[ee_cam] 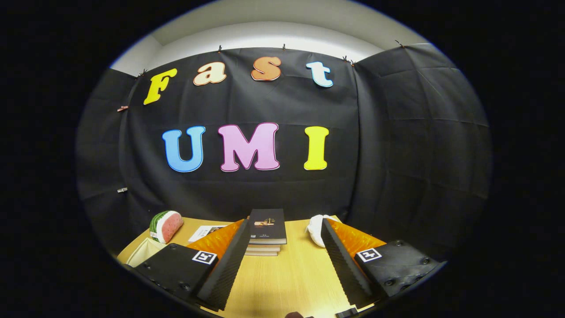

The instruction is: Open the storage box then place both shoes into the box .Put the left shoe in first, then the right shoe, with the right side of both shoes facing outward in a uniform manner.

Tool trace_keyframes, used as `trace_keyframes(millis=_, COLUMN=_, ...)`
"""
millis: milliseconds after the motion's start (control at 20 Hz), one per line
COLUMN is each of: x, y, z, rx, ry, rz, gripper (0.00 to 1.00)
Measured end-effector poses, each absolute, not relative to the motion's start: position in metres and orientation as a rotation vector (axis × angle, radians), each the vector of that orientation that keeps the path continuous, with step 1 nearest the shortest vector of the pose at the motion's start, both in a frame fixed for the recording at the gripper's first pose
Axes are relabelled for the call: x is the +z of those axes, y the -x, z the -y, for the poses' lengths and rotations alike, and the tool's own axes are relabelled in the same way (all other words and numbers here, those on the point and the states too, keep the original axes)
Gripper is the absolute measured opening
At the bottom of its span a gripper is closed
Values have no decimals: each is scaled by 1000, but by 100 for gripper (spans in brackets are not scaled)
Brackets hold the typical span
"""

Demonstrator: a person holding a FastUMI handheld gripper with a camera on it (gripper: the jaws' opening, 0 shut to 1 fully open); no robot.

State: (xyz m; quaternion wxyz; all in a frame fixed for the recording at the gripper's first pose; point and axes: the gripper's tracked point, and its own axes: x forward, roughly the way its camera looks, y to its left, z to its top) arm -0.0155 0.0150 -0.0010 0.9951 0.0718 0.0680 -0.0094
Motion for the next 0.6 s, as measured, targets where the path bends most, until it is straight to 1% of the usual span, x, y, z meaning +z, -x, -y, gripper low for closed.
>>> trace_keyframes(millis=600, x=-3, y=16, z=-16, rx=-25, ry=-135, rz=-134, gripper=99)
